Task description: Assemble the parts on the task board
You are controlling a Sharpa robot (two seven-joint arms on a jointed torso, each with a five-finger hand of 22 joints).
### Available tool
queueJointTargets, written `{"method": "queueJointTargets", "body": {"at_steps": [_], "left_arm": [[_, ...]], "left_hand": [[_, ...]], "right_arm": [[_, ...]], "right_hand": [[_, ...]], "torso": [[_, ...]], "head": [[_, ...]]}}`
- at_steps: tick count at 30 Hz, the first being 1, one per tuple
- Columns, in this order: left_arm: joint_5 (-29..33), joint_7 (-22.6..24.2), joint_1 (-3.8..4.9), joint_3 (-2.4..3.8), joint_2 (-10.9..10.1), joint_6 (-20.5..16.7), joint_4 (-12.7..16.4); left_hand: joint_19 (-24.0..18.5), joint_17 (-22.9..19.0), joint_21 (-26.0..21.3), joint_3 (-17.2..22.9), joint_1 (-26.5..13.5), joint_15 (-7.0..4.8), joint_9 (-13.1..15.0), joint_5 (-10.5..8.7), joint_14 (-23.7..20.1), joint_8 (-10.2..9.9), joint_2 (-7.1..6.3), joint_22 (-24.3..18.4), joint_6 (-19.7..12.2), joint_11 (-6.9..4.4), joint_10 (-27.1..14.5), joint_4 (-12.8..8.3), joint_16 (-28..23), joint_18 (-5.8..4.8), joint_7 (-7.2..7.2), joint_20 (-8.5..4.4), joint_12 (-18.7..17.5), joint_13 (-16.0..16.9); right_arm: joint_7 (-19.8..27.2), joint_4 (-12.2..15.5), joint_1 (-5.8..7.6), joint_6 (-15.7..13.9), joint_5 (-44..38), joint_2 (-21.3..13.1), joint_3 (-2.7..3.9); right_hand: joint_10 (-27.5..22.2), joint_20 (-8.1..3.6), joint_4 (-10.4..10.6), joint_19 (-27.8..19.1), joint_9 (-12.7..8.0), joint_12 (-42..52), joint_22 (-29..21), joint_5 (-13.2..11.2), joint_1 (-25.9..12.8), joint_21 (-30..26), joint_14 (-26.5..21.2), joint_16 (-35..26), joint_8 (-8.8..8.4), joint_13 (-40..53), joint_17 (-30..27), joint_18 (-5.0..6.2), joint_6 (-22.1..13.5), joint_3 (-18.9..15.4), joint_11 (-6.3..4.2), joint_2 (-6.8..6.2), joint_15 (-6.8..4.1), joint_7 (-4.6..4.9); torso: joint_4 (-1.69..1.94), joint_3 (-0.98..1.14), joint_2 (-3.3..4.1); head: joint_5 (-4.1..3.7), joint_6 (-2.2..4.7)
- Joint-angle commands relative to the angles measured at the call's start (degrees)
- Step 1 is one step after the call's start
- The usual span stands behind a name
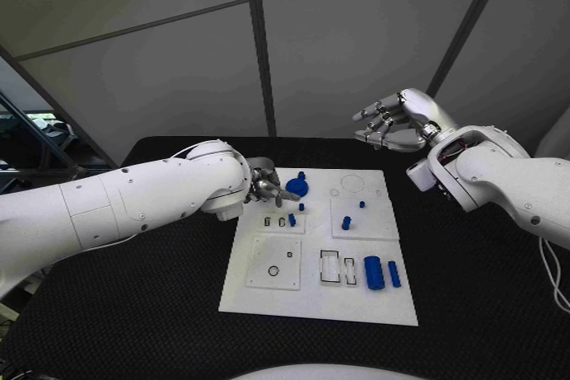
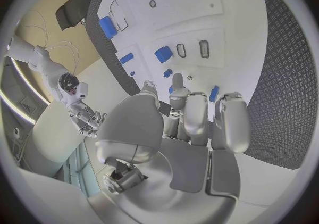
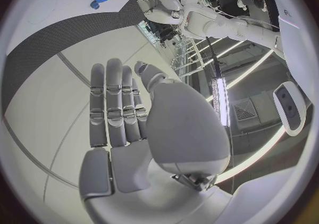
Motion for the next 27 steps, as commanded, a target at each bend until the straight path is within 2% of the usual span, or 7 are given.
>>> {"method": "queueJointTargets", "body": {"at_steps": [1,8,12,15,24,27], "left_arm": [[-1.2,-0.7,0.13,-0.15,0.7,2.5,-0.6],[-1.5,-0.9,0.15,-0.32,1.7,3.9,-1.1],[-2.3,-1.0,0.16,-0.35,1.9,5.3,-1.1],[-2.6,-1.1,0.15,-0.38,2.0,6.0,-1.2],[-2.9,-1.2,0.15,-0.56,2.3,6.8,-1.2],[-2.9,-1.2,0.15,-0.58,2.3,6.9,-1.2]], "left_hand": [[0.3,0.1,0.1,-0.3,-0.5,-0.47,0.1,-0.18,1.3,0.2,0.2,0.0,-0.3,-0.06,-0.2,-0.1,0.2,0.06,0.05,-0.07,-0.2,0.0],[0.4,0.1,0.2,-0.4,-0.1,-0.48,0.5,-0.07,1.3,0.4,0.44,0.4,-0.5,-0.07,-0.3,-0.3,0.2,-0.01,0.04,-0.09,-0.1,0.1],[0.4,0.0,0.2,-0.5,0.4,-0.48,0.8,-0.02,1.3,0.6,0.6,0.4,-0.7,-0.08,-0.3,-0.5,0.1,-0.02,0.02,-0.1,-0.1,0.1],[0.4,0.0,0.3,-0.5,0.5,-0.49,1.0,0.0,1.3,0.6,0.7,0.5,-0.7,-0.09,-0.4,-0.5,0.1,-0.04,0.02,-0.1,-0.2,0.0],[0.5,0.0,0.4,-0.5,0.9,-0.49,1.3,0.08,1.3,0.8,0.89,0.7,-0.8,-0.1,-0.4,-0.6,0.1,-0.07,0.01,-0.11,-0.1,0.1],[0.5,0.1,0.5,-0.5,1.1,-0.5,1.5,0.13,1.3,0.9,1.02,0.9,-0.8,-0.12,-0.3,-0.7,0.2,-0.1,-0.02,-0.12,0.0,0.3]], "right_arm": [[-0.4,-0.1,0.14,-0.4,-0.8,0.1,0.05],[-0.9,-0.3,0.14,-0.3,-0.8,0.4,0.05],[-1.1,-0.4,0.14,-0.2,-0.9,0.6,0.05],[-1.2,-0.4,0.14,-0.1,-0.9,0.6,0.05],[-1.4,-0.5,0.14,0.0,-0.9,0.6,0.05],[-1.4,-0.5,0.14,0.1,-0.9,0.6,0.05]], "right_hand": [[0.4,0.08,-0.1,0.5,0.0,-0.3,-0.1,0.2,-0.1,-0.2,0.5,-0.3,-0.26,-0.1,0.1,0.63,0.4,0.3,0.05,-0.38,0.02,0.0],[0.4,0.07,-0.2,0.5,0.0,-0.4,-0.1,0.4,0.0,-0.3,0.6,-0.6,-0.3,-0.2,0.1,0.63,0.4,0.5,0.06,-0.25,0.03,0.04],[0.4,0.06,-0.4,0.6,0.0,-0.6,-0.1,1.1,0.1,-0.3,0.7,-1.0,-0.37,-0.4,0.2,0.63,0.4,0.7,0.09,-0.19,0.04,0.08],[0.5,0.06,-0.5,0.6,0.0,-0.7,-0.1,1.4,0.0,-0.3,0.7,-1.1,-0.39,-0.5,0.2,0.62,0.4,0.8,0.1,-0.21,0.05,0.09],[0.5,0.06,-0.5,0.6,0.0,-0.8,-0.1,1.7,0.0,-0.4,0.8,-1.3,-0.42,-0.5,0.3,0.62,0.4,0.9,0.11,-0.22,0.06,0.11],[0.5,0.06,-0.5,0.6,0.0,-0.8,-0.1,1.7,0.0,-0.4,0.8,-1.3,-0.42,-0.5,0.3,0.62,0.4,0.9,0.11,-0.22,0.06,0.11]], "torso": [[-0.1,-0.05,0.11],[-0.04,-0.12,0.17],[-0.09,-0.1,0.19],[0.0,-0.21,0.15],[-0.07,-0.2,0.17],[0.02,-0.25,0.2]], "head": [[0.18,-0.12],[0.03,-0.16],[-0.03,-0.41],[0.01,-0.5],[0.1,-0.7],[0.06,-0.77]]}}
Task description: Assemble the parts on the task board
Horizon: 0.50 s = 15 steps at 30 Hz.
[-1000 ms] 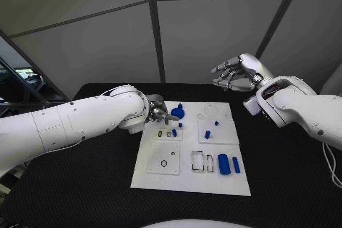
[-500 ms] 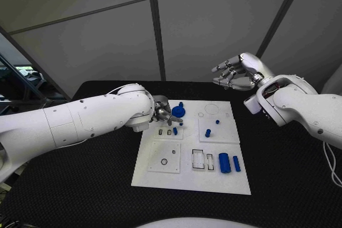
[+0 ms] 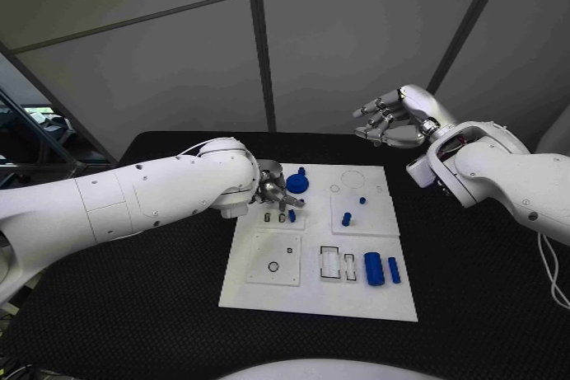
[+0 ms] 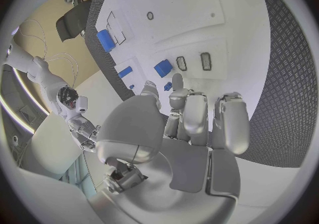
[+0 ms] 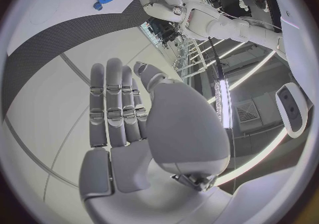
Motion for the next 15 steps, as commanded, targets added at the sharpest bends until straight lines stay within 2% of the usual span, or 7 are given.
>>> {"method": "queueJointTargets", "body": {"at_steps": [1,15], "left_arm": [[-0.8,-0.5,0.09,-0.02,0.1,1.6,0.1],[-0.8,-0.6,0.08,-0.16,0.7,2.6,0.1]], "left_hand": [[0.3,0.1,0.2,-0.1,0.4,-0.5,0.1,0.12,1.3,0.4,0.34,0.1,-0.4,-0.12,-0.3,-0.4,0.2,-0.11,-0.03,0.09,0.0,0.1],[0.5,0.1,0.5,0.0,1.6,-0.6,1.1,0.32,1.3,1.0,0.82,0.7,-0.4,-0.26,0.0,-0.9,0.2,-0.2,-0.19,0.01,0.4,0.7]], "right_arm": [[0.0,-0.1,0.14,0.0,-0.2,0.1,0.06],[-0.2,-0.4,0.14,0.4,-0.2,0.4,0.05]], "right_hand": [[0.3,-0.13,0.1,0.4,0.0,-0.3,-0.1,0.2,0.0,-0.4,0.4,-0.3,-0.2,-0.1,0.1,0.63,0.5,0.3,-0.1,-0.23,0.06,0.11],[0.4,-0.13,0.1,0.5,0.0,-0.4,-0.1,0.5,-0.2,-0.4,0.5,-0.5,-0.23,-0.2,0.1,0.62,0.5,0.4,-0.08,-0.22,0.08,0.12]], "torso": [[0.09,-0.03,0.01],[0.03,-0.08,0.07]], "head": [[-0.01,-0.05],[-0.06,-0.32]]}}
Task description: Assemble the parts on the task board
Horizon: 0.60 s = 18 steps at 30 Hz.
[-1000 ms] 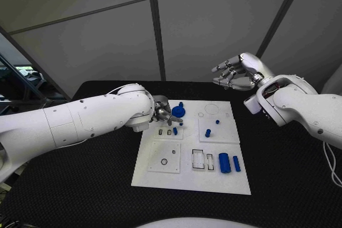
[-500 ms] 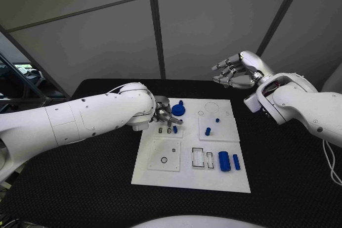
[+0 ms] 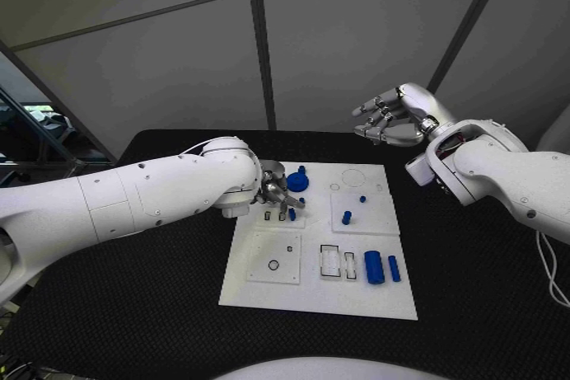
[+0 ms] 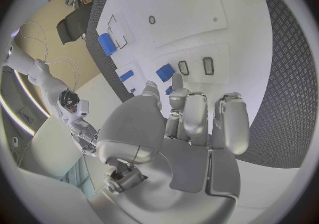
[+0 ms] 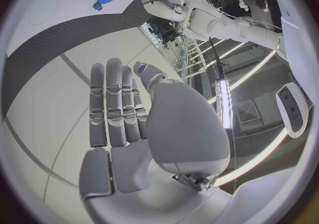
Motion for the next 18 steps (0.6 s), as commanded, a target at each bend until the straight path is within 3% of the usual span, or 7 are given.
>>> {"method": "queueJointTargets", "body": {"at_steps": [1,18], "left_arm": [[-0.5,-0.5,0.08,-0.04,0.2,1.2,0.1],[-0.5,-0.6,0.08,-0.22,0.4,2.4,0.0]], "left_hand": [[0.5,0.1,0.3,0.2,0.9,-0.46,0.2,0.33,1.2,0.4,0.13,0.1,-0.4,-0.27,0.1,-0.4,0.2,-0.21,-0.2,0.0,0.4,0.1],[0.6,0.1,0.4,0.5,1.9,-0.52,0.9,0.34,1.2,0.7,0.41,0.4,-0.6,-0.34,0.2,-0.9,0.2,-0.25,-0.27,-0.06,0.6,0.4]], "right_arm": [[0.0,-0.1,0.14,0.3,-0.2,0.0,0.05],[-0.1,-0.3,0.14,0.6,-0.2,0.2,0.04]], "right_hand": [[0.4,-0.13,0.0,0.5,0.0,-0.4,-0.1,0.5,-0.2,-0.4,0.6,-0.4,-0.24,-0.1,0.1,0.62,0.5,0.4,-0.08,-0.22,0.08,0.12],[0.4,-0.13,0.0,0.5,0.0,-0.5,-0.1,0.8,-0.3,-0.4,0.6,-0.6,-0.25,-0.2,0.2,0.62,0.5,0.5,-0.08,-0.22,0.07,0.12]], "torso": [[-0.05,-0.01,0.0],[-0.02,-0.03,0.07]], "head": [[-0.03,-0.12],[-0.03,-0.13]]}}
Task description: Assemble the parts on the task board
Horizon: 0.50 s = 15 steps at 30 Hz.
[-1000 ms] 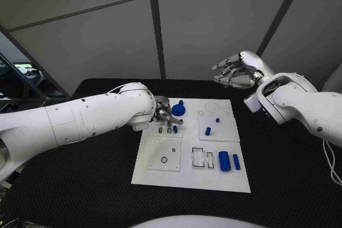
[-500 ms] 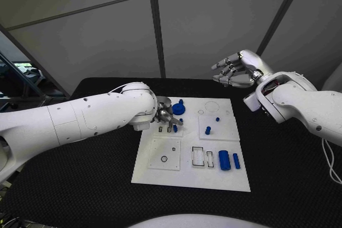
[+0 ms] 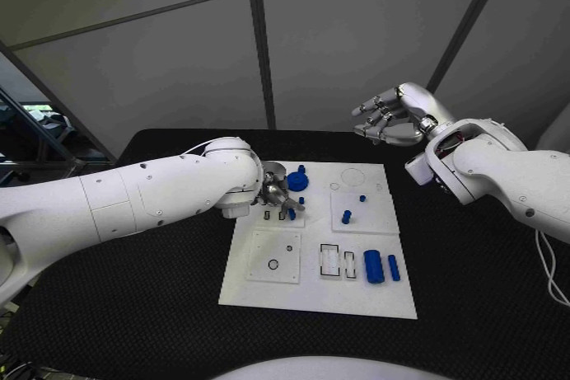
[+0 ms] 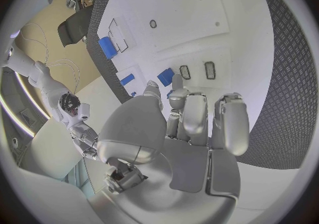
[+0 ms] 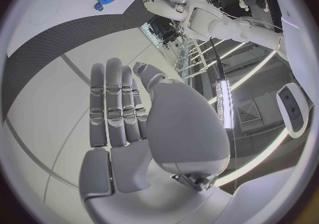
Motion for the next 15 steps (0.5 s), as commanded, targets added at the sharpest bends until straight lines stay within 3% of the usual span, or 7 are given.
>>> {"method": "queueJointTargets", "body": {"at_steps": [1,15], "left_arm": [[-0.5,-0.6,0.08,-0.02,0.0,1.1,0.0],[-0.1,-0.5,0.08,-0.03,0.1,1.4,-0.1]], "left_hand": [[0.2,0.1,0.2,0.1,1.0,-0.5,0.2,0.35,1.2,0.3,-0.03,0.1,-0.4,-0.35,0.2,-0.6,0.1,-0.25,-0.07,-0.06,0.4,0.1],[0.3,0.1,0.4,4.5,5.6,-0.75,1.9,0.52,1.2,0.5,2.24,0.7,-1.4,-0.65,0.2,-3.6,0.1,-0.32,-0.37,-0.28,0.2,0.3]], "right_arm": [[0.1,0.0,0.14,0.4,-0.1,0.1,0.05],[-0.2,-0.2,0.14,0.9,-0.1,0.2,0.05]], "right_hand": [[0.4,0.09,-0.2,0.3,0.0,-0.2,-0.1,0.2,-0.3,-0.2,0.4,-0.3,-0.25,-0.1,0.0,0.63,0.3,0.3,-0.08,-0.22,-0.14,-0.08],[0.5,0.09,-0.2,0.3,0.0,-0.3,-0.1,0.3,-0.3,-0.2,0.5,-0.4,-0.25,-0.1,0.1,0.63,0.4,0.4,-0.08,-0.19,-0.14,-0.08]], "torso": [[0.0,-0.03,0.06],[0.03,-0.06,0.03]], "head": [[0.0,-0.01],[-0.07,-0.27]]}}
